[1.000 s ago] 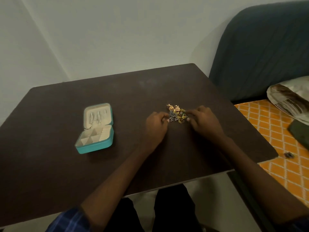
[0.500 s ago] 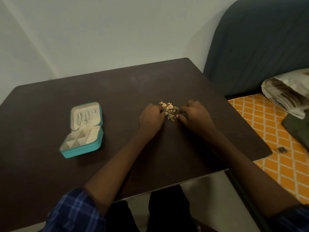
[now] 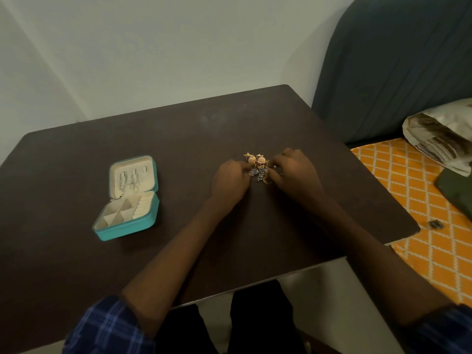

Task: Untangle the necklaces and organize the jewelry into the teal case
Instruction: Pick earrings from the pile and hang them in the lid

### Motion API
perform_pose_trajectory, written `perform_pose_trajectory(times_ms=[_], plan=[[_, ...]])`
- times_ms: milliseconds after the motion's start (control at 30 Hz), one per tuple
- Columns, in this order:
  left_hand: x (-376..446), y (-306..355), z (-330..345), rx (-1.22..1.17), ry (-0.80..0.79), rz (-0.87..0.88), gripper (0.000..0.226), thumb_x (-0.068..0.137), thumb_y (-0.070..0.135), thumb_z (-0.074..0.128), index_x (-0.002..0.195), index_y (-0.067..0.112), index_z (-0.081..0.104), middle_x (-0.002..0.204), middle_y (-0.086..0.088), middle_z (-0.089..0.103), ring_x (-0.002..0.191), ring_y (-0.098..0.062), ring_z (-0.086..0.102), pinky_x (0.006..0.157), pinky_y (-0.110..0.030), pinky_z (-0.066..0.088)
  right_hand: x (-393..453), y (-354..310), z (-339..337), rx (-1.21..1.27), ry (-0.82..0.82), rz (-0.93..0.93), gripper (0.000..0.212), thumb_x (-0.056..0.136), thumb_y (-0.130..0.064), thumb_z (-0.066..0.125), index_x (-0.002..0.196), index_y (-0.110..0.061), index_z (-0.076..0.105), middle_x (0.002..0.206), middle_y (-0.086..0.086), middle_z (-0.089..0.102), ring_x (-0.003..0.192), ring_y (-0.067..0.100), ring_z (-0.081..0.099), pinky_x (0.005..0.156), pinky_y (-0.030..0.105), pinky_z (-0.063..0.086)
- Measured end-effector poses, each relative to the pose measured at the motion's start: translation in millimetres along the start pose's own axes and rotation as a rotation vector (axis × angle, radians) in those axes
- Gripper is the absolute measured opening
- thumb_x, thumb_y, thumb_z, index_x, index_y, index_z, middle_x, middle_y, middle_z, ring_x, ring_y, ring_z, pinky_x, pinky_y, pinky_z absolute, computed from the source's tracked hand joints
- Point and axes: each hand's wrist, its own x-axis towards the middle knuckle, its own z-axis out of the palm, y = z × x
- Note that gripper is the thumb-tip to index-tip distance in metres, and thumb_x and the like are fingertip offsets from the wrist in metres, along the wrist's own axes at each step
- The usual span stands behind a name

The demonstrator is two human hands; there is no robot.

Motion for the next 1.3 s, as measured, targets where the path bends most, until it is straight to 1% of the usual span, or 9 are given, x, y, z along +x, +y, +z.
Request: perform_pose_trajectory(times_ms=[333, 533, 667, 867, 967, 1067, 1167, 1233, 1300], plan=[[-6.0, 1.0, -3.3, 0.068, 0.015, 0.033, 0.018, 0.09, 0.024, 0.057, 0.095, 0.01, 0.067, 0.098, -0.013, 0.059, 0.091, -0.027, 0.056, 0.068, -0.028, 0.033, 9.4, -21.0, 5.7, -0.09, -0.164, -0.09, 0.032, 0.09, -0.037, 0.056, 0.109, -0.014, 0.068, 0.107, 0.015, 0.056, 0.101, 0.033, 0.048, 0.075, 0.035, 0.037], [-7.8, -1.5, -4.3, 0.024, -0.002, 0.029, 0.018, 0.089, 0.025, 0.059, 0.093, 0.01, 0.066, 0.095, -0.013, 0.058, 0.089, -0.027, 0.055, 0.069, -0.032, 0.037, 13.1, -23.9, 2.8, -0.081, -0.199, -0.08, 0.031, 0.09, -0.032, 0.055, 0.108, -0.009, 0.065, 0.111, 0.016, 0.055, 0.102, 0.033, 0.048, 0.077, 0.036, 0.037], [-10.6, -2.6, -3.4, -0.022, 0.011, 0.044, 0.013, 0.088, 0.023, 0.059, 0.091, 0.013, 0.067, 0.093, -0.012, 0.058, 0.088, -0.026, 0.054, 0.071, -0.033, 0.039, 13.5, -24.3, 1.6, -0.044, -0.22, -0.089, 0.03, 0.09, -0.031, 0.055, 0.115, -0.017, 0.064, 0.111, 0.014, 0.056, 0.102, 0.032, 0.048, 0.078, 0.035, 0.038], [-13.8, -4.1, -4.0, -0.069, 0.043, 0.039, 0.013, 0.085, 0.012, 0.054, 0.085, 0.011, 0.067, 0.088, -0.011, 0.062, 0.084, -0.026, 0.056, 0.067, -0.032, 0.039, 15.4, -20.3, 3.3, -0.113, -0.141, -0.084, 0.024, 0.09, -0.021, 0.049, 0.102, -0.007, 0.065, 0.102, 0.015, 0.057, 0.095, 0.032, 0.05, 0.067, 0.031, 0.028], [-15.0, -3.8, -8.1, -0.172, 0.045, 0.032, 0.013, 0.087, 0.013, 0.057, 0.086, 0.011, 0.07, 0.083, -0.005, 0.068, 0.075, -0.017, 0.058, 0.064, -0.023, 0.039, 13.3, -16.6, 3.2, 0.021, -0.026, -0.044, 0.017, 0.091, -0.019, 0.051, 0.093, -0.008, 0.064, 0.093, 0.011, 0.061, 0.088, 0.029, 0.052, 0.066, 0.03, 0.03], [-12.2, -4.0, -12.6, -0.337, 0.114, -0.029, 0.018, 0.091, 0.015, 0.055, 0.099, 0.009, 0.07, 0.088, -0.002, 0.068, 0.076, -0.007, 0.055, 0.062, -0.013, 0.034, 14.7, -17.2, 0.5, 0.31, 0.053, 0.029, 0.009, 0.088, -0.015, 0.058, 0.085, -0.012, 0.066, 0.083, 0.001, 0.065, 0.076, 0.017, 0.056, 0.066, 0.028, 0.037], [-11.5, -0.3, -16.5, -0.614, 0.078, -0.031, 0.025, 0.093, 0.008, 0.052, 0.112, 0.003, 0.066, 0.093, -0.011, 0.068, 0.069, 0.004, 0.054, 0.064, -0.011, 0.04, 17.4, -19.7, -4.2, 0.558, 0.087, 0.116, 0.008, 0.084, -0.012, 0.063, 0.082, -0.017, 0.068, 0.075, -0.009, 0.064, 0.065, -0.002, 0.055, 0.062, 0.01, 0.04], [-13.0, 5.1, -21.3, -0.755, 0.029, -0.024, 0.028, 0.094, 0.004, 0.05, 0.119, 0.004, 0.062, 0.086, -0.003, 0.065, 0.061, 0.006, 0.051, 0.06, -0.01, 0.041, 18.4, -21.9, -6.1, 0.643, 0.095, 0.122, 0.011, 0.083, -0.011, 0.064, 0.082, -0.021, 0.068, 0.073, -0.012, 0.063, 0.065, -0.002, 0.057, 0.064, 0.013, 0.043], [-14.8, 11.6, -26.2, -0.796, 0.018, 0.012, 0.03, 0.094, 0.002, 0.049, 0.122, 0.005, 0.059, 0.083, 0.002, 0.063, 0.058, 0.008, 0.051, 0.056, -0.007, 0.039, 19.3, -24.6, -8.1, 0.722, 0.093, 0.107, 0.012, 0.084, -0.009, 0.064, 0.083, -0.021, 0.067, 0.074, -0.009, 0.065, 0.069, 0.006, 0.061, 0.067, 0.023, 0.048]])
